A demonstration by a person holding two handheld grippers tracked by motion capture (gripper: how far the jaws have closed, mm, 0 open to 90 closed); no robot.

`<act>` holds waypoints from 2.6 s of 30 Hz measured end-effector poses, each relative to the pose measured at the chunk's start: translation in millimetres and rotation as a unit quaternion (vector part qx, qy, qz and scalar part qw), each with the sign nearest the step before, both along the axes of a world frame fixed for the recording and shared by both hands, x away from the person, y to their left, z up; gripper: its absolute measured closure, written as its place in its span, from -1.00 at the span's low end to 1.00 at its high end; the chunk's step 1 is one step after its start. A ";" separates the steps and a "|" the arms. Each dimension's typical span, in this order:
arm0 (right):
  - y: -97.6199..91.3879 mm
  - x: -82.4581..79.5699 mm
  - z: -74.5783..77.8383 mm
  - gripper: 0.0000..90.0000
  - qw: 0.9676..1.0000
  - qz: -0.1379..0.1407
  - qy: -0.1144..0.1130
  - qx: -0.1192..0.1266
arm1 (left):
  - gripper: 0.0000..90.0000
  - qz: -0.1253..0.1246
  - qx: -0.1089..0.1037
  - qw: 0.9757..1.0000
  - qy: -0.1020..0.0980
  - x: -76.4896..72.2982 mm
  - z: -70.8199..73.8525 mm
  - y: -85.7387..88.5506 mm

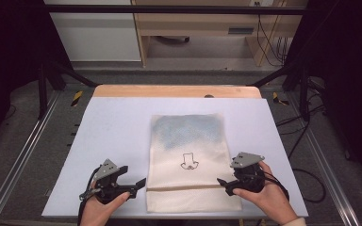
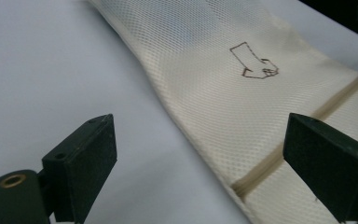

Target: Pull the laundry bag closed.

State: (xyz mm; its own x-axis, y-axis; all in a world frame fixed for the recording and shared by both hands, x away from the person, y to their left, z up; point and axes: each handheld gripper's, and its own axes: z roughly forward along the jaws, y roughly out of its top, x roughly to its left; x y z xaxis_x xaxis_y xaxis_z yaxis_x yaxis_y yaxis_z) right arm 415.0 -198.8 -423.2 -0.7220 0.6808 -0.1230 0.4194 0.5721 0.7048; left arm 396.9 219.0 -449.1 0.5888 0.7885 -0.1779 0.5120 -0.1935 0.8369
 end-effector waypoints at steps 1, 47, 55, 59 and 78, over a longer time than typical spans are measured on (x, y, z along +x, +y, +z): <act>0.0 0.0 0.0 -0.77 1.000 0.000 0.000 0.000 | -0.80 0.000 0.000 1.000 0.000 0.0 0.0 0.0; -102.1 27.9 1.0 -0.84 0.962 -0.230 -0.090 0.116 | -0.87 0.130 0.079 0.985 -0.076 51.8 5.8 123.6; -115.4 27.9 -15.3 -0.83 0.959 -0.247 -0.077 0.117 | -0.88 0.131 0.092 0.984 -0.075 55.5 -3.8 131.0; -117.0 29.2 -22.6 -0.82 0.959 -0.249 -0.078 0.113 | -0.88 0.131 0.096 0.984 -0.076 56.6 -8.8 134.0; -99.1 24.8 -50.3 -0.79 0.965 -0.220 -0.101 0.099 | -0.88 0.101 0.105 0.986 -0.083 55.7 -19.2 131.4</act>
State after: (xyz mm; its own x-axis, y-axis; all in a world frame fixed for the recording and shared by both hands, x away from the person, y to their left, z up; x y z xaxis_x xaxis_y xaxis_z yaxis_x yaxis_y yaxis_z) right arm 439.7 -297.8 -473.6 -0.3327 0.9406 -0.0670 0.4333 0.2156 0.8751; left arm 452.6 350.4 -468.3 0.4237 0.9017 0.0863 0.4177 -0.2790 0.8647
